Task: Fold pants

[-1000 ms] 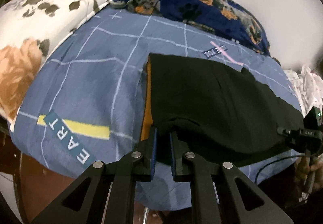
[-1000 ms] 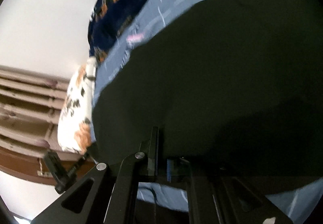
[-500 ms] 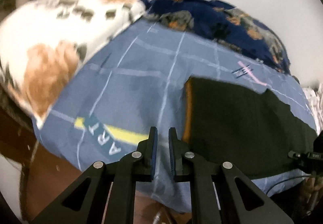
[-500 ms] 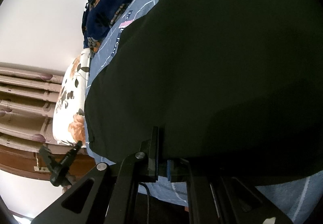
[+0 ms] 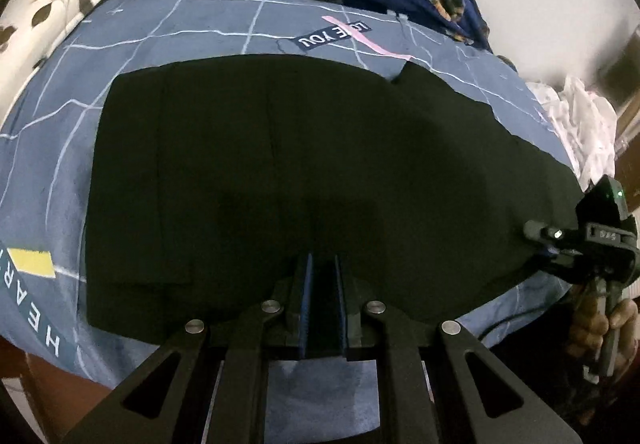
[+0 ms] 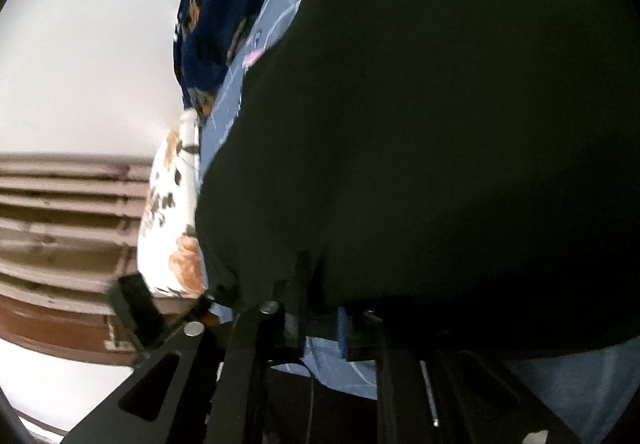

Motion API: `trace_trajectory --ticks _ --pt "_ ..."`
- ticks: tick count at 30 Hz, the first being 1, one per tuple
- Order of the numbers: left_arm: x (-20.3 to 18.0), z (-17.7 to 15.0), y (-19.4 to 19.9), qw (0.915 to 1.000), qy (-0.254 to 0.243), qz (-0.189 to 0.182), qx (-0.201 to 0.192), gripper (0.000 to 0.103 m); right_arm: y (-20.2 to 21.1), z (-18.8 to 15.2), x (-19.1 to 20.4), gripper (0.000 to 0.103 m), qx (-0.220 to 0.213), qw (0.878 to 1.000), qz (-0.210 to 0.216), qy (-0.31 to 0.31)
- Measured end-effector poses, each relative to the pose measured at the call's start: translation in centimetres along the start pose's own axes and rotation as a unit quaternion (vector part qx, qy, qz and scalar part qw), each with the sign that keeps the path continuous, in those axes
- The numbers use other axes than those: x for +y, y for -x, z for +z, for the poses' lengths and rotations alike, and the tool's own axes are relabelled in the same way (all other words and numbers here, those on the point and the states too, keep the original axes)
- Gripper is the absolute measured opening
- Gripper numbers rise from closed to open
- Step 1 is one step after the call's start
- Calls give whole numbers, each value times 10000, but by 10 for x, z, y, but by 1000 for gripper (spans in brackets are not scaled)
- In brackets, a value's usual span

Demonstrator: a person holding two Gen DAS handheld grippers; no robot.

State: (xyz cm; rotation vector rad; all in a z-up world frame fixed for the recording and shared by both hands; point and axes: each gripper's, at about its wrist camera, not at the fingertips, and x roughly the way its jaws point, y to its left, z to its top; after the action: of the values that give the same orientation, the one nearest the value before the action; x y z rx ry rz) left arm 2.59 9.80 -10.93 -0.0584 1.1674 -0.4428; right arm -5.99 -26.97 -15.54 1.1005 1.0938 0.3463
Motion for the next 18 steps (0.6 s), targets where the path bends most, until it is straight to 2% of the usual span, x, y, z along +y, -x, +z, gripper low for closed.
trace_trajectory --ticks 3,5,7,9,13,14,16,18 --pt "4 -3 -1 9999 137 50 33 12 33 13 -16 22 -328 9993 78 -144" --pt "7 -6 0 9998 159 89 40 12 66 25 -36 22 -735 9966 69 -361" --pt "6 -6 -1 9998 105 187 35 12 109 39 -67 22 -1305 9883 211 -763" --pt "6 -7 -2 9997 34 259 16 12 147 49 -95 22 -1804 9779 118 -1048" --pt "4 -7 -2 9994 -59 347 2 12 226 65 -154 22 -2779 9481 103 -1542" --pt "4 -7 -2 9993 -66 358 -2 12 242 69 -165 21 -2934 9430 70 -1571" --pt "4 -7 -2 9993 -99 368 -7 12 259 73 -180 10 -3040 9396 -40 -1574" --pt "5 -6 -1 9992 -112 388 -6 12 270 75 -192 4 -3078 9368 -53 -1660"
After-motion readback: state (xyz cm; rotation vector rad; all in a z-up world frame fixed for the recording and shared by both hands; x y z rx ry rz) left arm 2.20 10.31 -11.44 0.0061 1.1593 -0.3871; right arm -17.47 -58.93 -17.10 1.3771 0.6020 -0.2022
